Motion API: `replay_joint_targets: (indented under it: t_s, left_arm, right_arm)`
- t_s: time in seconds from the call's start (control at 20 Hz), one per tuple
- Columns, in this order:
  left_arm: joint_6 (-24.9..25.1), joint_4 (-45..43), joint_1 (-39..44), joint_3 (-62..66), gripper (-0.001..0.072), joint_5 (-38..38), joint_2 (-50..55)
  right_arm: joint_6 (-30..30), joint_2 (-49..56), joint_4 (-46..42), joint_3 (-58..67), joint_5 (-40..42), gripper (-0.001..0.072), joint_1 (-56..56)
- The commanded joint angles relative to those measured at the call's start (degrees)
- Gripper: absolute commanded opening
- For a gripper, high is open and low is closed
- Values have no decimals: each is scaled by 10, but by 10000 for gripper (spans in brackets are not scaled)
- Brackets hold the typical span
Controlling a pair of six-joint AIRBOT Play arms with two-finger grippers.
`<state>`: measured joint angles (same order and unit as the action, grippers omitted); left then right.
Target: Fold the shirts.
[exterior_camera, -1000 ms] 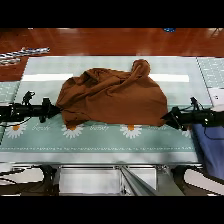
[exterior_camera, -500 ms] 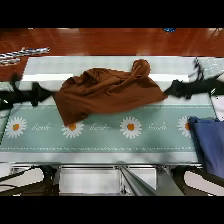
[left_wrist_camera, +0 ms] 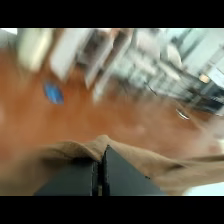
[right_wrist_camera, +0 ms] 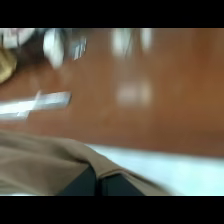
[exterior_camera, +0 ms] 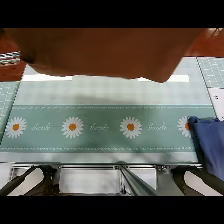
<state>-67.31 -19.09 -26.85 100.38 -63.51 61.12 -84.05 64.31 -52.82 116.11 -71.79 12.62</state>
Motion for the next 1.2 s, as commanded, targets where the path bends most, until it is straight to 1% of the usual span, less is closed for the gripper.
replay_joint_targets:
  t_s: [0.0,0.05,0.2,0.25,0.35,0.45,0.5,0.6,0.65,0.75,0.9,0.95,1.0,1.05,1.15]
  left_arm:
    - [-52,-99,0,125,17,9,-58]
    - [-65,-129,0,126,17,2,-86]
    - [-93,-239,0,126,17,-55,-156]
    - [-101,-291,2,126,17,-74,-180]
    - [-136,-401,21,126,18,-78,-223]
    - [-155,-490,80,126,17,-85,-254]
    - [-166,-534,119,126,17,-99,-265]
    - [-201,-627,198,125,18,-153,-275]
    - [-211,-655,226,122,17,-175,-274]
    - [-235,-662,263,73,18,-181,-269]
    - [-249,-662,277,-65,18,-180,-251]
    - [-252,-662,277,-120,18,-168,-239]
    - [-254,-662,277,-177,18,-132,-225]
    - [-263,-662,277,-229,18,-76,-211]
    - [-289,-662,277,-319,18,60,-173]
  right_arm:
    - [-13,-72,-61,65,-19,27,0]
    - [-13,-95,-67,65,-32,27,0]
    - [-14,-155,-97,65,-91,27,0]
    - [-20,-172,-121,65,-117,27,0]
    - [-29,-207,-158,49,-159,27,0]
    - [-36,-235,-187,15,-213,27,0]
    - [-49,-249,-197,-11,-242,27,0]
    - [-57,-269,-204,-63,-277,27,0]
    - [-60,-276,-204,-89,-281,27,0]
    - [-63,-276,-199,-140,-273,27,0]
    - [-54,-269,-170,-237,-215,27,-1]
    - [-47,-258,-155,-269,-192,27,-1]
    - [-37,-244,-137,-295,-171,27,-1]
    - [-24,-222,-121,-318,-151,27,-1]
    - [-7,-166,-102,-346,-116,27,-1]
